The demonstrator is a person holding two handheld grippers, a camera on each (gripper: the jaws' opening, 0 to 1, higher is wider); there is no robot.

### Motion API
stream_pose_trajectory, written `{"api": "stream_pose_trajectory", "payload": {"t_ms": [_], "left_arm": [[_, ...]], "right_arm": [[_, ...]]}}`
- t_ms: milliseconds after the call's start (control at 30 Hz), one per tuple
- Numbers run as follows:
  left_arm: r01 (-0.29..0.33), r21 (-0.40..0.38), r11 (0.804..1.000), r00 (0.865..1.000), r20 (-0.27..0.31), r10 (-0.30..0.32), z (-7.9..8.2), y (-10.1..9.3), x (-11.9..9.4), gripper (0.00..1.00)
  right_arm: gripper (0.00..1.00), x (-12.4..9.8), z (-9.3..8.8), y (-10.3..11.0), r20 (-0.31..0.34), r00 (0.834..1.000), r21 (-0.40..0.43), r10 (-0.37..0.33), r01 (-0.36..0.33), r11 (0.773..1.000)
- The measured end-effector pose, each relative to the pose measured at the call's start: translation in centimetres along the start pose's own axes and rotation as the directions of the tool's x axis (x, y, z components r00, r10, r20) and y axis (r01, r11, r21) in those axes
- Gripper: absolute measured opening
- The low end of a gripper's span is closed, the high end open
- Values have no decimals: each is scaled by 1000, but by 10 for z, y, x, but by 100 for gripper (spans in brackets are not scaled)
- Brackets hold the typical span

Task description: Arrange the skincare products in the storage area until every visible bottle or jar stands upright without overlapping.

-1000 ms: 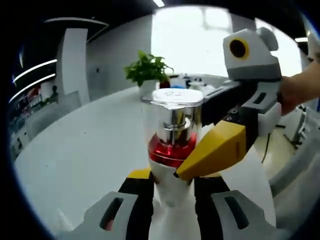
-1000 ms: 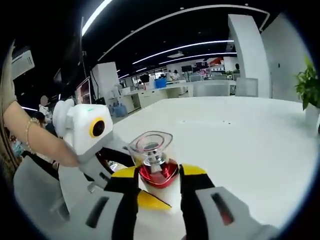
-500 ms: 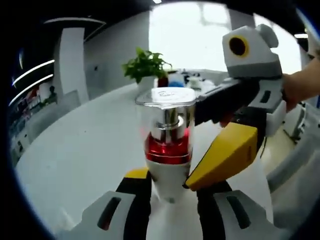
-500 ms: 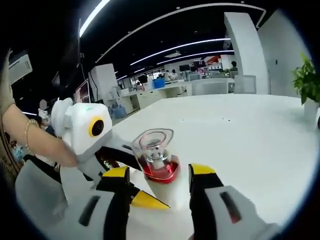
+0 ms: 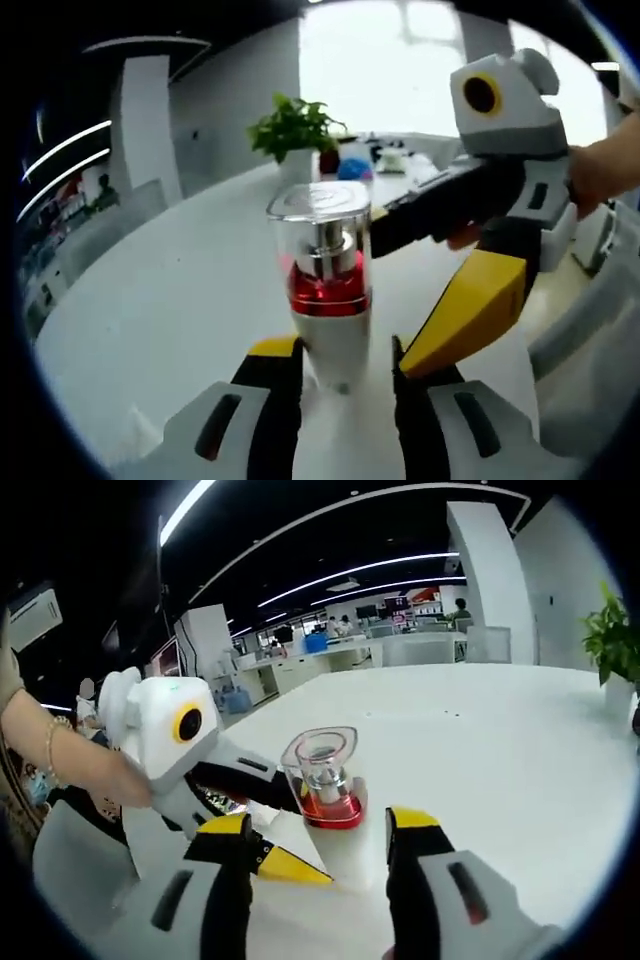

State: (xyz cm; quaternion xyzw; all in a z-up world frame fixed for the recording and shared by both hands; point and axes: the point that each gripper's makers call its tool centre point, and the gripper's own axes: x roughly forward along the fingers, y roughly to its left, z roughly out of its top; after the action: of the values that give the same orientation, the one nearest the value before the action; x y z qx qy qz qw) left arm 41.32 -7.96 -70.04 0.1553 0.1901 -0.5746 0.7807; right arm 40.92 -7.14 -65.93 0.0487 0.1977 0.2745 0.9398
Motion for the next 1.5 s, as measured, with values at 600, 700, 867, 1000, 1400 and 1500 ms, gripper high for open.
{"api": "stream_pose_trajectory", "payload": {"t_ms": [600,700,867,1000,1400,1500], "left_arm": [[99,9,995,995,-5,-99,0,3,5,24],[109,14,994,994,-8,-109,1,2,5,24],[128,20,992,992,-12,-127,1,1,4,24],[144,27,989,989,-21,-143,1,-1,3,24],[125,19,992,991,-56,-124,-3,-2,-6,32],[106,8,994,993,-59,-105,-5,-1,-16,33]], "right_arm": [[55,0,3,7,53,998,128,-18,11,992],[55,-1,2,7,50,999,128,-20,13,992],[55,-1,1,8,49,999,131,-21,15,991],[56,-1,1,12,52,998,130,-22,15,991],[60,-7,-6,13,18,999,89,-32,31,996],[60,-10,-6,15,19,999,88,-34,32,996]]}}
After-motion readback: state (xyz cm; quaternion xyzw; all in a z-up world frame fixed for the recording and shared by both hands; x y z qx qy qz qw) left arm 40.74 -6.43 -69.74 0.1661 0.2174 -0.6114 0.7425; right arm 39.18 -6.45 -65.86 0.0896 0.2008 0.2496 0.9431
